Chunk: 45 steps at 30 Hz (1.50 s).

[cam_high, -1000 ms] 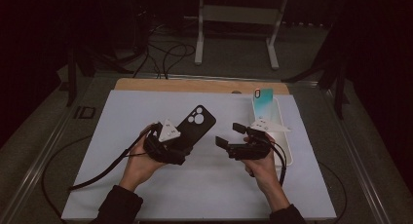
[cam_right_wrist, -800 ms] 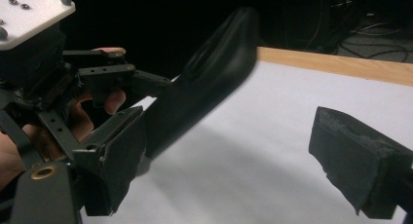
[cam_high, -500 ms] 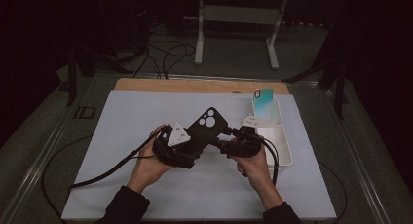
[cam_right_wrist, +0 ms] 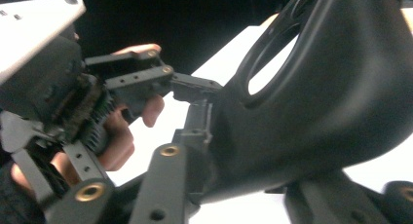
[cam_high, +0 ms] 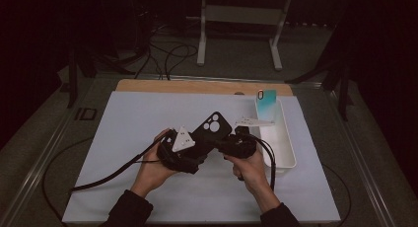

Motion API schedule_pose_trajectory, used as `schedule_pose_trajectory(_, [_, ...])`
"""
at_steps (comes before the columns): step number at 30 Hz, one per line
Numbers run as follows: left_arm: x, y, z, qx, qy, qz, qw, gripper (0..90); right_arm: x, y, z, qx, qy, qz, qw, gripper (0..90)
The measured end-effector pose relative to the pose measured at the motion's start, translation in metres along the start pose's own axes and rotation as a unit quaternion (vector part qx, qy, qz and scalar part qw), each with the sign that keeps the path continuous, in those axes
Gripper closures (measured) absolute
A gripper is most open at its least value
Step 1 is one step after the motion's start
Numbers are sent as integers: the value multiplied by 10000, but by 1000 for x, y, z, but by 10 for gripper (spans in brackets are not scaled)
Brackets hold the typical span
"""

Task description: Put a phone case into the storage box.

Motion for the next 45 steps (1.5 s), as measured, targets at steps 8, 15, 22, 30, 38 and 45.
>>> schedule_pose_trajectory(8, [2,-2,1,-54,-8,18,10000,137,-2,-3,8,-281,-138,-130,9994,854])
schedule_pose_trajectory(15, [2,-1,6,88,276,95,9995,52,-4,1,7,-208,-2,-152,9997,866])
schedule_pose_trajectory(22, [4,-3,4,378,352,234,9984,3,-2,11,3,-91,232,-61,9997,865])
schedule_pose_trajectory(30, [7,-3,-4,739,358,305,9962,2,2,21,7,-258,379,-38,9989,863])
schedule_pose_trajectory(38, [8,0,-9,1111,360,337,9926,49,4,25,19,-614,683,38,9958,861])
schedule_pose_trajectory(45, [9,1,-14,1404,343,328,9890,199,5,25,28,-937,885,33,9917,861])
Point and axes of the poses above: each handheld gripper's, and its own axes: y roughly backward along the jaws, x roughly out of its underside, z roughly to its left, the point moved 8 cm from there along -y, roughly forward along the jaws, and after that the axes turned 15 degrees about y, right-handed, at the moved point
